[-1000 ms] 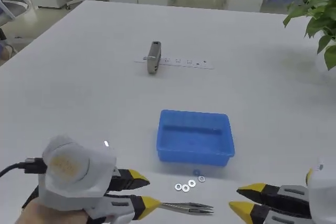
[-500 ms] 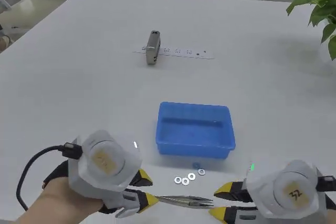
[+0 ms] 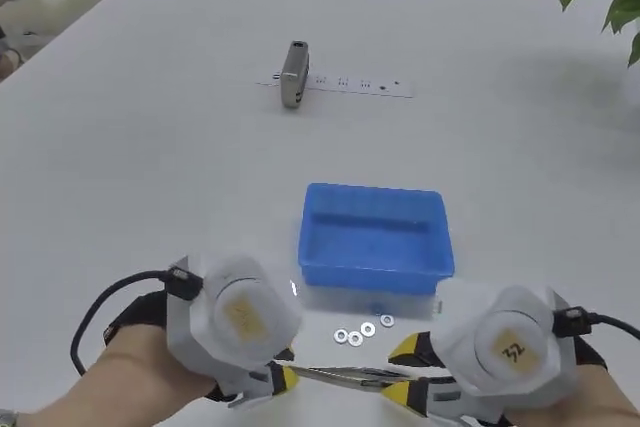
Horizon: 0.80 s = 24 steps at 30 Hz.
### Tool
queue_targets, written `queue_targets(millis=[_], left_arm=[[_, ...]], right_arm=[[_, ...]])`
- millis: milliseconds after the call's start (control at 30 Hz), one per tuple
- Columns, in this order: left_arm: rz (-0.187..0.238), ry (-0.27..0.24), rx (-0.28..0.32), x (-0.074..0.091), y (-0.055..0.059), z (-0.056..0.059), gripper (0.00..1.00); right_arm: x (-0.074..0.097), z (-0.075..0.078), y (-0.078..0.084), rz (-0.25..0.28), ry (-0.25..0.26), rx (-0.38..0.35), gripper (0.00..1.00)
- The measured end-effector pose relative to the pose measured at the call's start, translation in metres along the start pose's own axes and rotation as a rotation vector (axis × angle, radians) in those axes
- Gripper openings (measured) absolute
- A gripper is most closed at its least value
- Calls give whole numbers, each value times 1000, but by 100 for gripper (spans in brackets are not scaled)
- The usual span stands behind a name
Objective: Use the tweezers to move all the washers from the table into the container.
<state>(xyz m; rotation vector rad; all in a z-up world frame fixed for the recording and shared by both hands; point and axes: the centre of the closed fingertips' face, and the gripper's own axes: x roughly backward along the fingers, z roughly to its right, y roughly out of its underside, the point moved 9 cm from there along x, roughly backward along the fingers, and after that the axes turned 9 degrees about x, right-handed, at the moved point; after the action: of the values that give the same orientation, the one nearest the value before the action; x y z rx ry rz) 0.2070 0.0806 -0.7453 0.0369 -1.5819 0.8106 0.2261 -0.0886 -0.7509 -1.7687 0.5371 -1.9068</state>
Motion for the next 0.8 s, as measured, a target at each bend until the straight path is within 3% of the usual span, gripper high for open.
queue_targets(millis=[167,233,433,600,800], left_arm=[[-23,-17,-71,-6,-1,4,6],[-12,-13,-87,-5,-2,6,1],[7,16,-111,-4,-2,10,0],[64,14,-126,13,-6,13,0],[157,25,-144,46,-21,19,0]], right_arm=[[-5,0,-2,-9,-17,37,14],[-7,1,-3,-8,-25,45,13],[-10,1,-4,-17,-35,73,13],[-8,2,-4,-9,-32,85,11],[-2,-1,-9,21,-29,140,10]])
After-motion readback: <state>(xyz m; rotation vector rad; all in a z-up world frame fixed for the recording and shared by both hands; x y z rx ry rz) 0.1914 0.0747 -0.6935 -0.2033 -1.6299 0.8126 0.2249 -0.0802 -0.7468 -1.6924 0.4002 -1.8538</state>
